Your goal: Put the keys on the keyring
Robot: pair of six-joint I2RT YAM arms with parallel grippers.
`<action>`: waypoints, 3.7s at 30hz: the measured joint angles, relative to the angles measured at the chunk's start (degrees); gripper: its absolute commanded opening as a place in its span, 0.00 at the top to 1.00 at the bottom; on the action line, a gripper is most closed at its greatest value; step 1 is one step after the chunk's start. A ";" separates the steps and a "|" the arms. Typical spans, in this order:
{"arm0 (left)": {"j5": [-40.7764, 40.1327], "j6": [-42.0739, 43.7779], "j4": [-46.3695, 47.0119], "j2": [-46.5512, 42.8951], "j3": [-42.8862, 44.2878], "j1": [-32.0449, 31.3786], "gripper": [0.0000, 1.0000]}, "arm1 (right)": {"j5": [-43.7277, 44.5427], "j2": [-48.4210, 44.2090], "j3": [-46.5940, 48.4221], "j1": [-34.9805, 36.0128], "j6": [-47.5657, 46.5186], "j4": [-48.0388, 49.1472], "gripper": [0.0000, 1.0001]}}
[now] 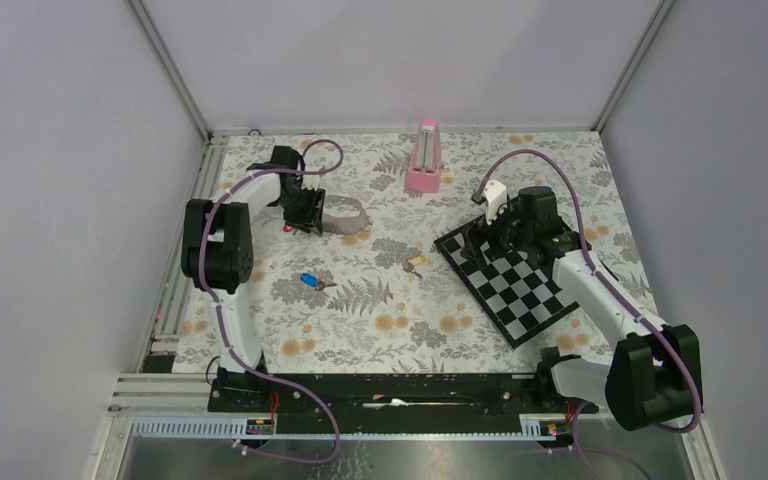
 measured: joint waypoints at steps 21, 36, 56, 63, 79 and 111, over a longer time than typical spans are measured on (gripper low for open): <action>6.36 -7.69 1.44 1.64 -0.33 2.29 0.73 | 0.00 0.00 -0.39 0.00 -0.44 0.02 0.01; 9.03 -9.81 2.99 2.49 -0.33 3.28 0.90 | -0.02 0.00 -0.74 0.00 -0.83 0.02 0.01; 8.76 7.43 2.67 -4.66 -6.54 -9.25 1.00 | -0.13 0.00 -0.96 0.00 -0.85 0.04 0.01; 8.55 12.98 2.47 -5.90 -9.42 -16.52 1.00 | -0.20 -0.04 -1.07 0.00 -0.85 0.11 0.01; 6.38 15.56 4.04 -10.25 -13.53 -16.61 0.68 | -0.42 -0.28 -2.16 0.00 -1.70 0.24 0.01; 4.31 1.20 6.34 -10.75 -17.07 -15.98 0.65 | -0.42 -0.39 -2.89 0.00 -2.99 0.28 0.01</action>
